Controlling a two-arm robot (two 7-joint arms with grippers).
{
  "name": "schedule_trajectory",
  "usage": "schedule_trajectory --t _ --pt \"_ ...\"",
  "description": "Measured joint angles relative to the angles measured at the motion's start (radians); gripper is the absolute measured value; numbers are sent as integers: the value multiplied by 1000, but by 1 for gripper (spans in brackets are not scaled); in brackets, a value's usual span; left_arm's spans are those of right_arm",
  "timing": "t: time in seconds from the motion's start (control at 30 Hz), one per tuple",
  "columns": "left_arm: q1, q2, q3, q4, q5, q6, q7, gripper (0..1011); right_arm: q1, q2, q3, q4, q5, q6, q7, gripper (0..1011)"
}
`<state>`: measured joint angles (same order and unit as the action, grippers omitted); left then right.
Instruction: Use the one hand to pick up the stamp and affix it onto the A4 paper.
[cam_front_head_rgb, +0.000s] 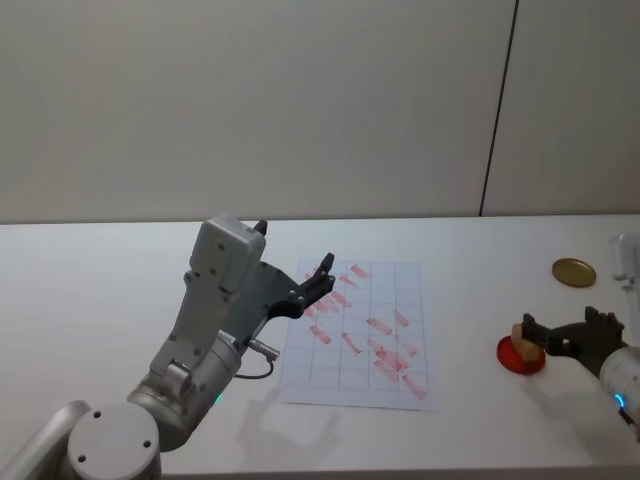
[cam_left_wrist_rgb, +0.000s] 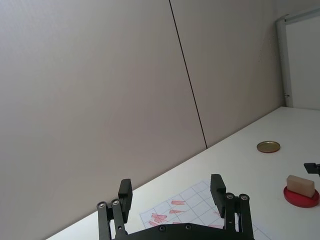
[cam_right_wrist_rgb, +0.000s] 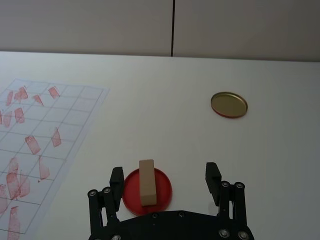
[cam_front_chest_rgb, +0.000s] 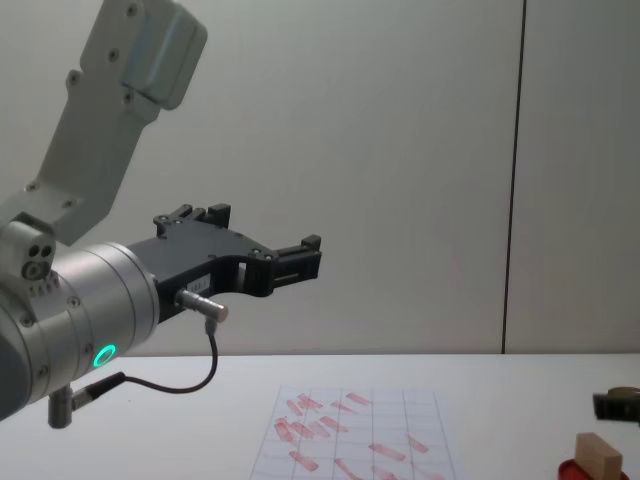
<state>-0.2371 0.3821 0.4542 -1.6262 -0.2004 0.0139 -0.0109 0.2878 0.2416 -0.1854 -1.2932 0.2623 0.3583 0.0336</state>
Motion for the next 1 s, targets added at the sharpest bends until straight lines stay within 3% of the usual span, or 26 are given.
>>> schedule_trajectory --t 0.43,0.73,1.0 --pt "0 0 0 0 0 0 0 993 69 -32 -22 142 -39 -17 38 993" --pt "0 0 0 0 0 0 0 993 104 -48 -34 213 -66 -23 54 786" --pt "0 0 0 0 0 0 0 993 133 -61 -43 273 -88 -32 60 534"
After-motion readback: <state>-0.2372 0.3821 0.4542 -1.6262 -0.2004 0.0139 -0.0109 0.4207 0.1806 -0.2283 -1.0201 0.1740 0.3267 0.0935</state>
